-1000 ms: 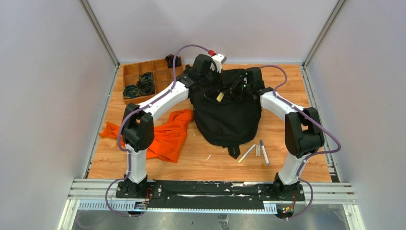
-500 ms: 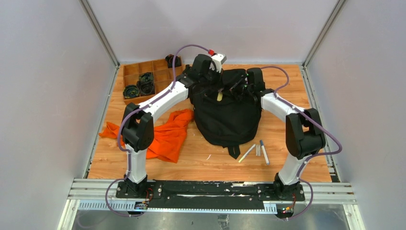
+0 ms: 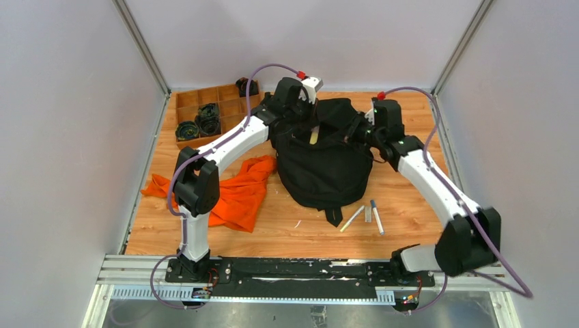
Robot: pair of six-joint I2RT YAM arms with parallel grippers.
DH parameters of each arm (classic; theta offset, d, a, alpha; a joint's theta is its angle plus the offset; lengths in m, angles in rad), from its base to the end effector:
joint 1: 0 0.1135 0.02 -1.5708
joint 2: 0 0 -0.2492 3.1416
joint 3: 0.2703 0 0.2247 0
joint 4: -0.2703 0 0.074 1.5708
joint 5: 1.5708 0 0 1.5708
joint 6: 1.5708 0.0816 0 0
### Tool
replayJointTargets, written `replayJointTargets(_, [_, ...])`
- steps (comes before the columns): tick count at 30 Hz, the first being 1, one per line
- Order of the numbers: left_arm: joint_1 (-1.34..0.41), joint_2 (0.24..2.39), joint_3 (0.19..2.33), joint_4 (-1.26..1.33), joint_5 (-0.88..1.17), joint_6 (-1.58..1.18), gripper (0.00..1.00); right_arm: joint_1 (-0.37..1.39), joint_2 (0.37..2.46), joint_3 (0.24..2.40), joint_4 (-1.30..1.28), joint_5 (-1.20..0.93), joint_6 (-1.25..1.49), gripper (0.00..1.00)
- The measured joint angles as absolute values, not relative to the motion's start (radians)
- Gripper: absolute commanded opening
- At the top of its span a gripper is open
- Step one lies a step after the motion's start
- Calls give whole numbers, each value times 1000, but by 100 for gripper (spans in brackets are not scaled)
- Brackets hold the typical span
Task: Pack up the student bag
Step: Place the stationery in the student bag, then pick up the stationery from the center of the board.
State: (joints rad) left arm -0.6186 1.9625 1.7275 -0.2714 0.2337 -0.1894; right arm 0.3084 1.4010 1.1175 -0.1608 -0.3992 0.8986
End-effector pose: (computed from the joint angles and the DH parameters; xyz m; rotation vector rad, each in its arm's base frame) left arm 0.3751 -0.2902 0.2774 0.6006 2.0606 -0.7268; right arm 0.3117 0.1326 0.2920 0.3645 2.1484 1.1347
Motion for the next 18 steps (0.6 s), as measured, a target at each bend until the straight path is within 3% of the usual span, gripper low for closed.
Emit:
replayJointTargets(7, [-617,1963,1728,-271,262,-215,0,291,1035,942,-492,-190,705,22])
replayJointTargets(14, [-616,1963,1728,-272,279,-225,0,289,804,677,-790,-39,698,44])
replayJointTargets(18, [-616,1963,1727,-273,280,-225,0,289,764,627,-842,10,721,46])
